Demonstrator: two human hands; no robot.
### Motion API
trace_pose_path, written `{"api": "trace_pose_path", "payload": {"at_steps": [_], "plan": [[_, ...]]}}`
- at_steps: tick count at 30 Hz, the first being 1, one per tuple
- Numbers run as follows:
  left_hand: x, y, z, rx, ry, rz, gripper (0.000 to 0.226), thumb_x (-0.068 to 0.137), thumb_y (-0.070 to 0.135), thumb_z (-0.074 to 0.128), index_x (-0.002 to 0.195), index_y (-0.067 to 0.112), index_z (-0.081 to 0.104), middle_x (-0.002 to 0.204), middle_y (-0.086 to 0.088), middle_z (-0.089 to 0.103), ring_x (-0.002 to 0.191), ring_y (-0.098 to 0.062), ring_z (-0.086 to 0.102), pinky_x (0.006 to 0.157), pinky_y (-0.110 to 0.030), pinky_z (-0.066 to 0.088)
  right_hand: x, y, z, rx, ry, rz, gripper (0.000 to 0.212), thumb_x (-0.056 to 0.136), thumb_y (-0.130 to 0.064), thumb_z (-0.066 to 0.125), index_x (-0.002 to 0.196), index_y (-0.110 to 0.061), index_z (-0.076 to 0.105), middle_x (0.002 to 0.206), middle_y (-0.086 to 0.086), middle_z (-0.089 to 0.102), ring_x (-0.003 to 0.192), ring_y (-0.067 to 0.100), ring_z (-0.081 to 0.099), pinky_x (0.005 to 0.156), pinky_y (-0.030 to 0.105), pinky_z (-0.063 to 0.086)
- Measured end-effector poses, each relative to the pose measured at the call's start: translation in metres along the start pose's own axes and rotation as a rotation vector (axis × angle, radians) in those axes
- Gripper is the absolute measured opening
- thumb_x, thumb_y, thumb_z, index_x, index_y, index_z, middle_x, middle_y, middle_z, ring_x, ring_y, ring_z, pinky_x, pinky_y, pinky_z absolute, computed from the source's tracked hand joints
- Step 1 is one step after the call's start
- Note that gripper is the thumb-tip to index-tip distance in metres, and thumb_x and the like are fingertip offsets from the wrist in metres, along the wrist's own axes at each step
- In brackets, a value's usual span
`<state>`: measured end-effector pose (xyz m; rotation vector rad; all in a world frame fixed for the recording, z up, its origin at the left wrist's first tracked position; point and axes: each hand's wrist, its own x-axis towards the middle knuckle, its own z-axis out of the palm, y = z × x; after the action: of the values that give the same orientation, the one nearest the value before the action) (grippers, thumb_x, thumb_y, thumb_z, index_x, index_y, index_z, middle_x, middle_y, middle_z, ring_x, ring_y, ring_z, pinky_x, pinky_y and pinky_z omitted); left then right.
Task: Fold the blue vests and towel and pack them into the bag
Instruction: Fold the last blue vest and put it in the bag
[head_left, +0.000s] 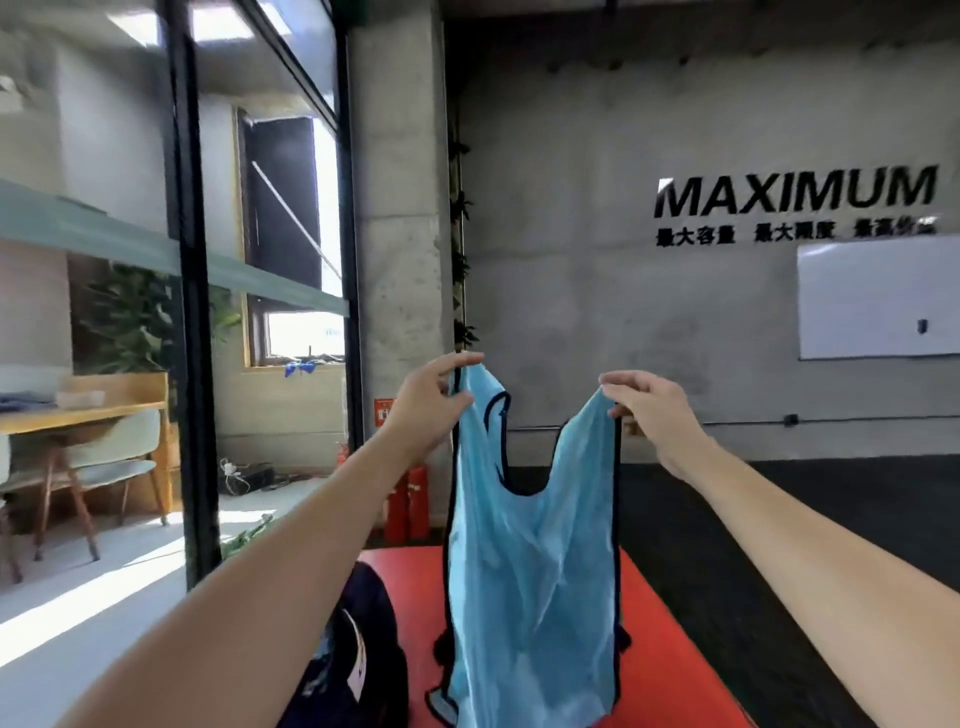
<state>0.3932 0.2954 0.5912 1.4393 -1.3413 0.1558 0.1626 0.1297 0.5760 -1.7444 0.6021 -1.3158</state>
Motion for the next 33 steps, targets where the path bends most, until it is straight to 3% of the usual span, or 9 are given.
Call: {"api": "trace_pose_path", "payload": {"at_steps": [5, 13, 22, 23, 24, 25, 28, 31, 33], "plan": [[0.03, 0.063, -0.044, 0.035, 0.086, 0.087, 0.045, 0.092, 0.008, 0.064, 0.124, 0.041, 0.063, 0.063, -0.005, 0.043, 0.047, -0.01, 0.031, 0.043, -0.019, 0.033, 0.012, -0.079, -0.023, -0.021, 0.067, -0.149, 0.012, 0.095, -0.017, 0.066, 0.102, -0.021, 0.074, 0.09, -0.002, 0.068, 0.077, 0.01, 0.058, 0.061, 0.025, 0.049], [0.065, 0.054, -0.064, 0.067, 0.125, 0.096, 0.037, 0.094, 0.015, 0.067, 0.118, 0.043, 0.066, 0.067, -0.006, 0.046, 0.056, -0.02, 0.036, 0.052, -0.026, 0.033, 0.04, -0.097, -0.035, -0.04, 0.109, -0.168, 0.016, 0.095, -0.016, 0.065, 0.108, -0.015, 0.074, 0.094, 0.003, 0.066, 0.077, 0.01, 0.057, 0.065, 0.024, 0.052], [0.106, -0.101, 0.013, 0.227, 0.01, -0.062, 0.045, 0.091, 0.007, 0.065, 0.121, 0.04, 0.066, 0.075, 0.001, 0.062, 0.046, -0.005, 0.04, 0.045, -0.015, 0.036, 0.134, 0.063, -0.002, -0.105, 0.072, 0.012, 0.016, 0.093, -0.012, 0.066, 0.106, -0.011, 0.074, 0.103, 0.004, 0.068, 0.094, 0.015, 0.061, 0.083, 0.04, 0.061], [0.112, -0.122, 0.026, 0.255, -0.011, -0.074, 0.045, 0.09, 0.006, 0.064, 0.125, 0.035, 0.066, 0.123, -0.006, 0.041, 0.048, 0.001, 0.046, 0.05, -0.012, 0.038, 0.146, 0.086, 0.004, -0.119, 0.063, 0.035, 0.016, 0.092, -0.011, 0.066, 0.106, -0.011, 0.074, 0.105, 0.004, 0.068, 0.096, 0.015, 0.062, 0.083, 0.04, 0.061], [0.119, -0.143, 0.039, 0.279, -0.038, -0.088, 0.045, 0.091, 0.005, 0.064, 0.127, 0.031, 0.065, 0.096, 0.019, 0.049, 0.063, 0.005, 0.056, 0.061, -0.012, 0.043, 0.158, 0.11, 0.01, -0.132, 0.057, 0.059, 0.015, 0.091, -0.011, 0.066, 0.105, -0.013, 0.074, 0.107, 0.004, 0.069, 0.097, 0.015, 0.062, 0.082, 0.038, 0.061], [0.127, -0.166, 0.053, 0.305, -0.065, -0.097, 0.046, 0.091, 0.005, 0.063, 0.13, 0.03, 0.064, 0.127, 0.004, 0.066, 0.087, 0.0, 0.064, 0.074, -0.016, 0.046, 0.171, 0.134, 0.017, -0.147, 0.052, 0.081, 0.015, 0.091, -0.011, 0.067, 0.104, -0.014, 0.074, 0.108, 0.004, 0.07, 0.098, 0.015, 0.063, 0.083, 0.038, 0.06], [0.146, -0.228, 0.094, 0.378, -0.109, -0.146, 0.048, 0.092, 0.007, 0.061, 0.137, 0.025, 0.059, 0.146, 0.004, 0.053, 0.126, -0.02, 0.054, 0.095, -0.025, 0.04, 0.206, 0.201, 0.038, -0.208, 0.001, 0.135, 0.021, 0.091, -0.01, 0.067, 0.11, -0.014, 0.072, 0.111, 0.004, 0.07, 0.093, 0.013, 0.065, 0.087, 0.037, 0.058], [0.152, -0.287, 0.133, 0.387, -0.151, -0.215, 0.05, 0.092, 0.008, 0.063, 0.141, 0.02, 0.055, 0.144, -0.005, 0.055, 0.124, -0.023, 0.055, 0.1, -0.026, 0.042, 0.222, 0.268, 0.057, -0.312, -0.076, 0.22, 0.032, 0.089, -0.016, 0.069, 0.12, -0.021, 0.069, 0.119, -0.001, 0.065, 0.102, 0.017, 0.066, 0.093, 0.041, 0.058], [0.143, -0.325, 0.158, 0.401, -0.276, -0.332, 0.057, 0.091, 0.013, 0.065, 0.145, 0.021, 0.05, 0.14, -0.011, 0.056, 0.105, -0.023, 0.061, 0.082, -0.021, 0.049, 0.216, 0.311, 0.066, -0.452, -0.176, 0.3, 0.043, 0.087, -0.024, 0.07, 0.13, -0.022, 0.064, 0.125, -0.002, 0.058, 0.104, 0.019, 0.065, 0.097, 0.043, 0.055]]}}
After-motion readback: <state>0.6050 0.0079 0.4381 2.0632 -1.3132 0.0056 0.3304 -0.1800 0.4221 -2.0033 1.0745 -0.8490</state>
